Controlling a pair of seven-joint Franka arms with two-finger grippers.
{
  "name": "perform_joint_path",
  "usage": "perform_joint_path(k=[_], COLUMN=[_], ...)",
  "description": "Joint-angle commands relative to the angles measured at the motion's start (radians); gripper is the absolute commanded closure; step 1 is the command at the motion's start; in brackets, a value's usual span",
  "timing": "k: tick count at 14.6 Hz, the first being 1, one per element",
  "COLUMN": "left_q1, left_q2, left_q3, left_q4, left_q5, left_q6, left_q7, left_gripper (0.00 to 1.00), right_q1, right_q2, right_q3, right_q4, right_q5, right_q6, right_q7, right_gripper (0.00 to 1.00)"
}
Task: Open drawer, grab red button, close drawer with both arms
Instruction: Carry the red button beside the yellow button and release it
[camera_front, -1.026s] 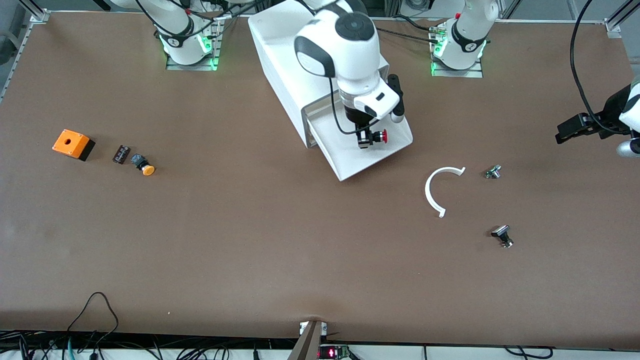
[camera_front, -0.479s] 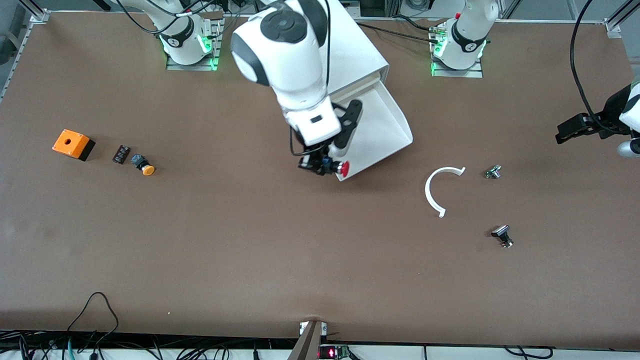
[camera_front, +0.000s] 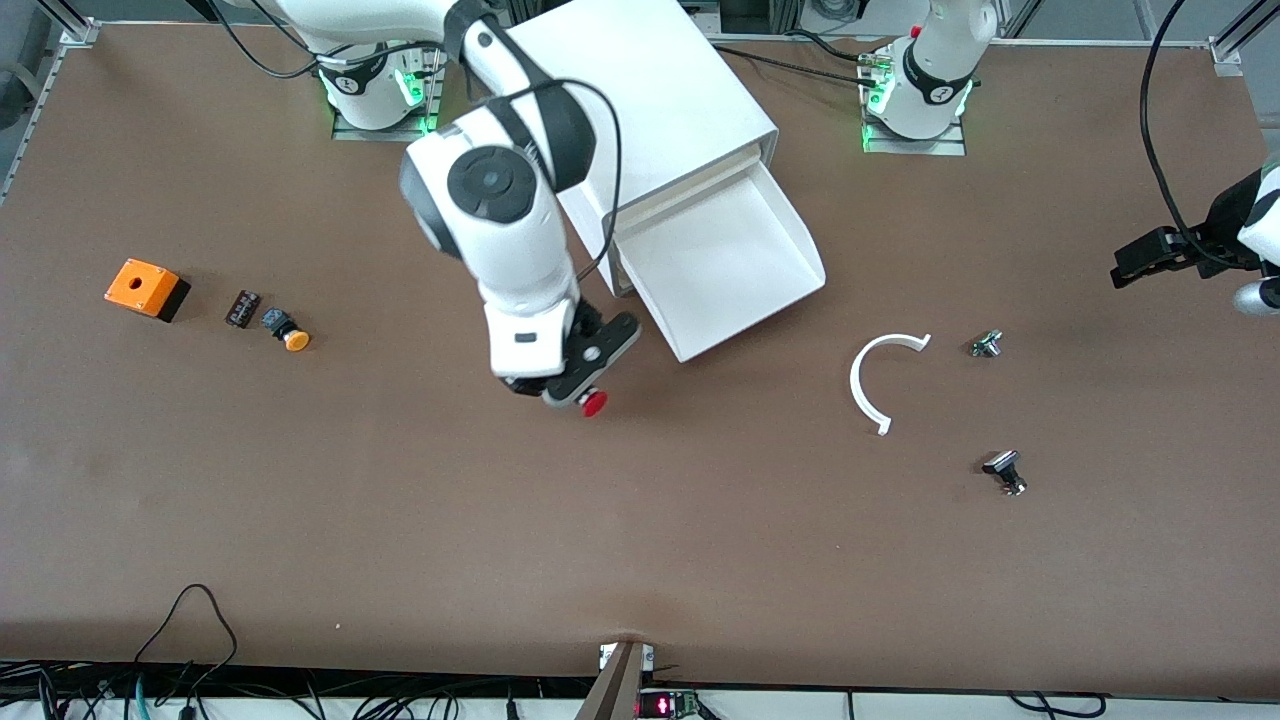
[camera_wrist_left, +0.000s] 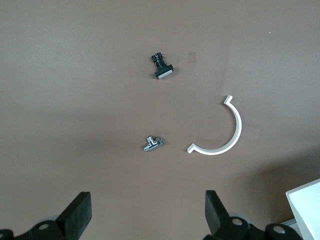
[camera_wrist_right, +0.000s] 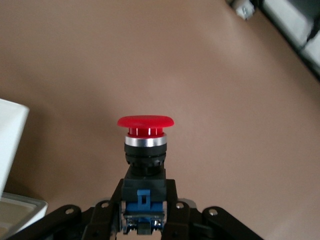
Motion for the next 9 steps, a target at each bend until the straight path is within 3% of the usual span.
perform_joint_path(k=[1,9], left_q1=[0.008,0.007], left_q2=[0.014,0.013], left_q3=[-0.005,-0.007], left_q4=[0.027,0.028], left_q5=[-0.012,-0.012], left_q6=[-0.01,-0.013], left_q7=[0.008,0.008], left_gripper=[0.0,0.0], right_q1=[-0.069,-0.218], right_q2=[-0.018,-0.027], right_q3=[0.011,0.004], right_q4=[-0.087,-0.342], right_q5=[0.019,-0.004], right_q6=[-0.008,0.059], right_q7=[0.058,-0.027], right_gripper=[0.83,0.82])
